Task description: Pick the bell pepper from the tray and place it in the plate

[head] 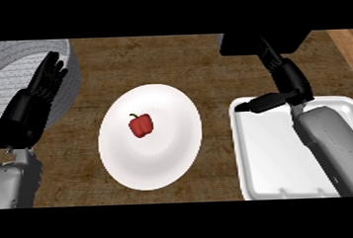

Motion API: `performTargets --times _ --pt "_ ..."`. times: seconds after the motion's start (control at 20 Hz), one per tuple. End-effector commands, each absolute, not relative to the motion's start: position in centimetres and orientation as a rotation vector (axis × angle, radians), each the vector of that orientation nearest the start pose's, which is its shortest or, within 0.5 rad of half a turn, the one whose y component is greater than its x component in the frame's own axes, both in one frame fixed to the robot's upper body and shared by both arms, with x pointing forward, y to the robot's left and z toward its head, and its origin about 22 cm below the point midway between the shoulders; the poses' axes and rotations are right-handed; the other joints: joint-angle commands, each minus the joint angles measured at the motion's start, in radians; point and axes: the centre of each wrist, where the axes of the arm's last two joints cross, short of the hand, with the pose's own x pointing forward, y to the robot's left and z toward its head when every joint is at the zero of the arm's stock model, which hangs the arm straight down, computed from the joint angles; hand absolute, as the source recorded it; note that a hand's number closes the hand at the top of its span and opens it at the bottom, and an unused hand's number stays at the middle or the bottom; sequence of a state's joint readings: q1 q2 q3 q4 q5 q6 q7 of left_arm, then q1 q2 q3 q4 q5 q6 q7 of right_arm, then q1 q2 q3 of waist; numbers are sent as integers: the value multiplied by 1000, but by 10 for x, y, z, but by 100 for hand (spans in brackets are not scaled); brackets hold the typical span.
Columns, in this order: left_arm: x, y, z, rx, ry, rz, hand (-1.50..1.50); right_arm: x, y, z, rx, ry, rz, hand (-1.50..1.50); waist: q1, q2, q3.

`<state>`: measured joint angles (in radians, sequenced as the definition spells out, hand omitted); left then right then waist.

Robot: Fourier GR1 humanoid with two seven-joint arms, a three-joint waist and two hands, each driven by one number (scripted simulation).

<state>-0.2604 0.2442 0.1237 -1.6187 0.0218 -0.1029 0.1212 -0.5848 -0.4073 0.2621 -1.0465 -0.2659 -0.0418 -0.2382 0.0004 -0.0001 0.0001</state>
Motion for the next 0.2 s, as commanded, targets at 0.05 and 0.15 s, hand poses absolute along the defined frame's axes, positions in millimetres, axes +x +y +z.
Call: performTargets --times 0.05,0.15 --pt "303 278 91 156 -1736 -239 0 375 -263 84 -33 -1796 418 -150 -1 0 0" --pt "283 272 106 143 -1752 -244 0 360 -287 49 -104 -1792 436 -150 2 -1 0"
